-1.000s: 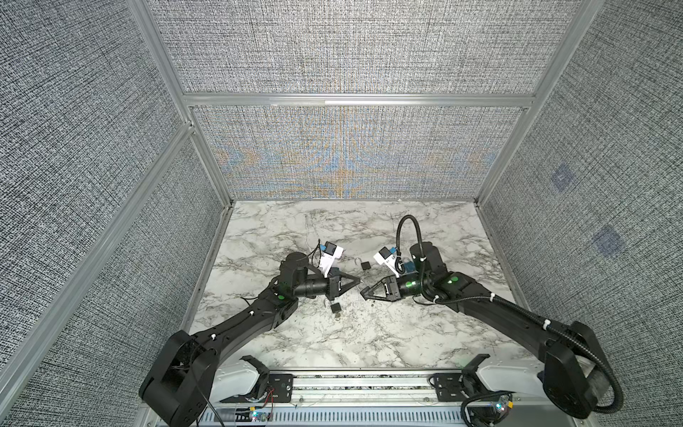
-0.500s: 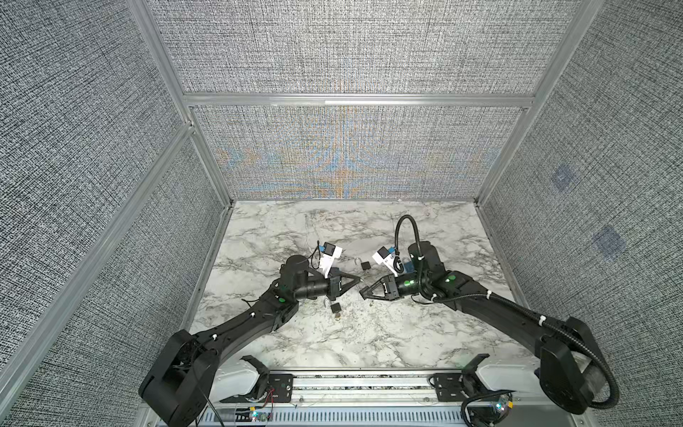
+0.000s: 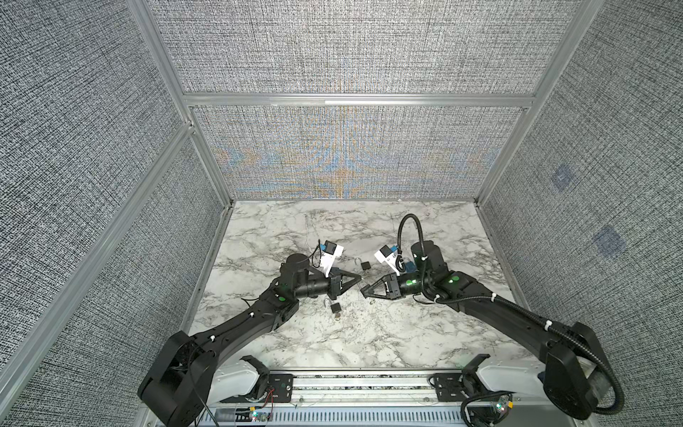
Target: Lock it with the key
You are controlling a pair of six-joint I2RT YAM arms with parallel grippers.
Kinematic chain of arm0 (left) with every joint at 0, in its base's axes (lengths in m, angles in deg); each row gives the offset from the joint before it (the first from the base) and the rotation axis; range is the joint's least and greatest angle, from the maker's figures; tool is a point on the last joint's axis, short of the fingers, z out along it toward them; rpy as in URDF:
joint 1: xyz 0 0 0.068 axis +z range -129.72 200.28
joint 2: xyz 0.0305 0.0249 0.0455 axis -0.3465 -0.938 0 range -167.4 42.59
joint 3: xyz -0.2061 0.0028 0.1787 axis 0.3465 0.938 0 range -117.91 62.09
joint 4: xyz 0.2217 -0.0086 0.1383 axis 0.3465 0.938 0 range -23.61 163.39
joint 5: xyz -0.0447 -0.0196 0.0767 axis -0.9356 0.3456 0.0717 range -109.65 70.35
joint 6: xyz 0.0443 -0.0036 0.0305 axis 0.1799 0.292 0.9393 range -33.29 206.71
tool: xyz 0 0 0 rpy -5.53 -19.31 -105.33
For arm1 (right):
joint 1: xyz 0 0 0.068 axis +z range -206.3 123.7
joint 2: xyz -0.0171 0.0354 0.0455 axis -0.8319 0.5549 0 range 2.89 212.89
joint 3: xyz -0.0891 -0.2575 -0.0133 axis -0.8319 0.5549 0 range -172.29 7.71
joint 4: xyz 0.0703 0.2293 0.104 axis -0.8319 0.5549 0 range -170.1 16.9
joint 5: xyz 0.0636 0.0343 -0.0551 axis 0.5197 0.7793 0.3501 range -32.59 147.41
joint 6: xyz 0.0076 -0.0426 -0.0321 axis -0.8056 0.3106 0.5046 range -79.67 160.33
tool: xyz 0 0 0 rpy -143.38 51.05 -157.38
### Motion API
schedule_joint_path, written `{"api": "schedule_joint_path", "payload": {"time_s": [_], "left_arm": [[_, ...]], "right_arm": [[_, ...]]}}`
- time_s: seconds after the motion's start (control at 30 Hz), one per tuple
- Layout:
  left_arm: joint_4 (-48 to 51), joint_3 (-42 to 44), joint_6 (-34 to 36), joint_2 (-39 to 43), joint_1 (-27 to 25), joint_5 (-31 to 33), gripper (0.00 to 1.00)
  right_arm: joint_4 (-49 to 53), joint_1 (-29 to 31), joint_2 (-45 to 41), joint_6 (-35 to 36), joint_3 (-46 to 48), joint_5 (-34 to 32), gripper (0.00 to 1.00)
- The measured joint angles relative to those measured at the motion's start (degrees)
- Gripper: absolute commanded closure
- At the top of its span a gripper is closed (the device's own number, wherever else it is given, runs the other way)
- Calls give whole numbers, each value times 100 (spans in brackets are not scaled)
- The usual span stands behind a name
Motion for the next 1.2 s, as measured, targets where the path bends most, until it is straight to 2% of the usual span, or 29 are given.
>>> {"api": "schedule_joint_path", "payload": {"time_s": [0.53, 1.2], "left_arm": [[151, 44, 127, 66, -55, 35, 100], [-66, 205, -90, 125, -264, 481, 100]], "right_arm": [[-22, -28, 118, -105, 0, 153, 100], [321, -63, 372, -48, -280, 188, 100]]}}
